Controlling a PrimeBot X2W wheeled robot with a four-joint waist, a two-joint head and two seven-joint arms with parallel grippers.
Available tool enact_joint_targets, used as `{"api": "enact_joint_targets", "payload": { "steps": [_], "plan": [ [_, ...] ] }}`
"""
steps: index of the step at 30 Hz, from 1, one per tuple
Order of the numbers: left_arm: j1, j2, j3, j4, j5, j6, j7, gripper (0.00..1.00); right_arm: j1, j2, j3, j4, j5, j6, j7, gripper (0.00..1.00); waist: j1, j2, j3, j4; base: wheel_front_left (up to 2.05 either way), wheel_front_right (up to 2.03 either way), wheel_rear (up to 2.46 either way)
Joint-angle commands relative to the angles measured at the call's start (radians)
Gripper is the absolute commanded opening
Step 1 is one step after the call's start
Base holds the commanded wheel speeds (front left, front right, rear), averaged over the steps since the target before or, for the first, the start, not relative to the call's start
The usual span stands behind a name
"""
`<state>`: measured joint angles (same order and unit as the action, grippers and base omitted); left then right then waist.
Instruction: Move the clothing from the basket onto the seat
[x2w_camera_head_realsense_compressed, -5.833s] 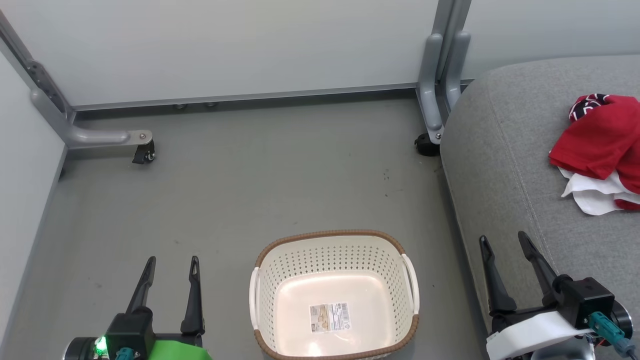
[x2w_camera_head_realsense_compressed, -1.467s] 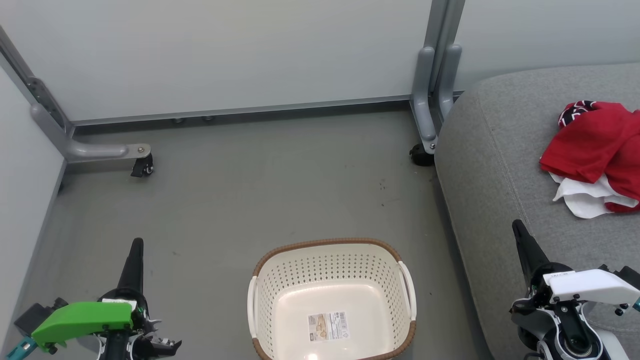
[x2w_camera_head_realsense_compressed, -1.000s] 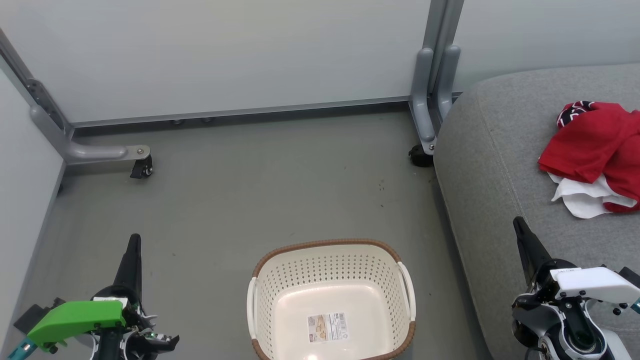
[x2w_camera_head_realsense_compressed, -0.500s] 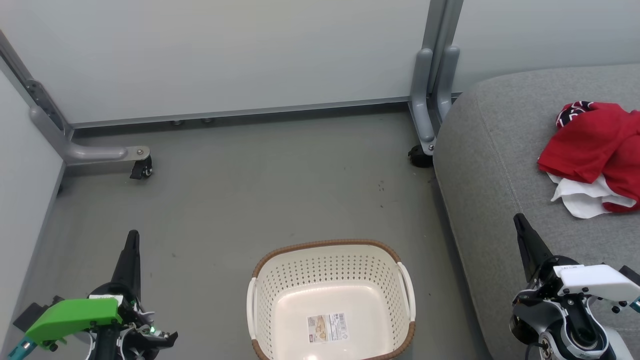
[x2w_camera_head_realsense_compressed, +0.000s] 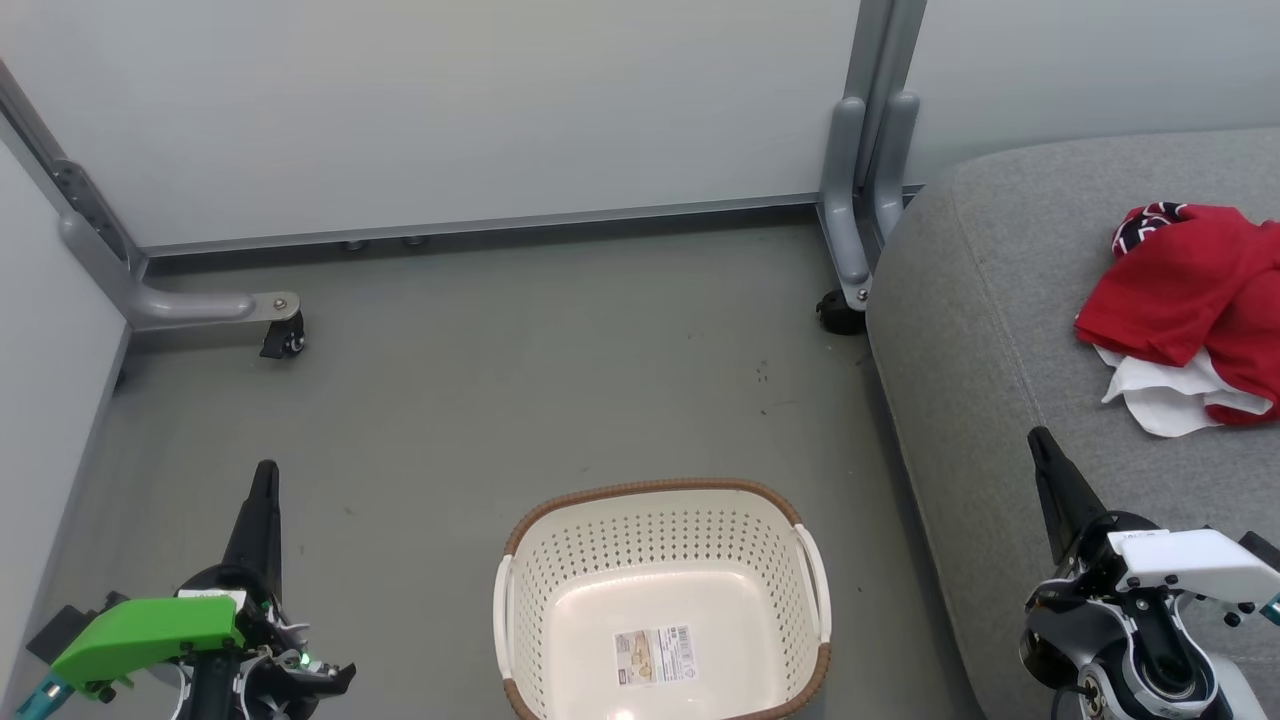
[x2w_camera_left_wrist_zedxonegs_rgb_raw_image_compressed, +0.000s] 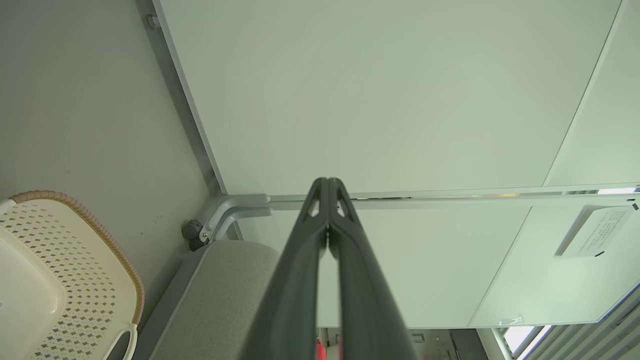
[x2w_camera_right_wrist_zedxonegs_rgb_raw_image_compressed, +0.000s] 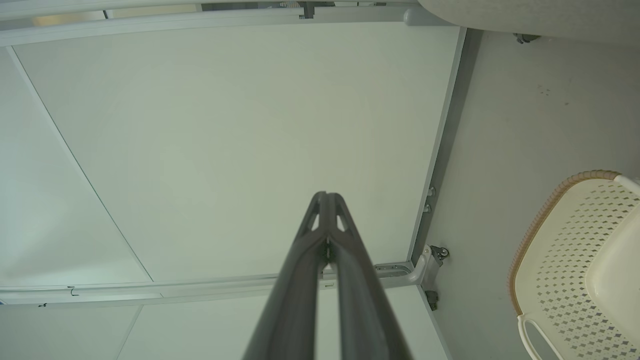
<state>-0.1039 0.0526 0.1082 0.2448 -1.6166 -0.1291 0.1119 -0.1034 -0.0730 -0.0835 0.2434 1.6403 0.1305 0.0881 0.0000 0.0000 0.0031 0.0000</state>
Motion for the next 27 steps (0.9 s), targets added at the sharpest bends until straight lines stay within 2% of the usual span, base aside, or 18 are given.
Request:
{"api": "enact_joint_targets", "payload": {
  "steps": [1,27],
  "plan": [
    [-0.01,0.002,0.005,0.001,0.0,-0.005,0.0,0.0,-0.006,0.002,-0.003,0.002,-0.005,0.001,0.006,0.0,0.0,0.0,0.0,0.0,0.0,0.0,0.0],
    [-0.01,0.0,0.006,0.001,0.002,-0.005,0.002,0.0,-0.007,0.009,-0.012,0.003,-0.013,0.0,0.012,0.0,0.0,0.0,0.0,0.0,0.0,0.0,0.0]
  ]
}}
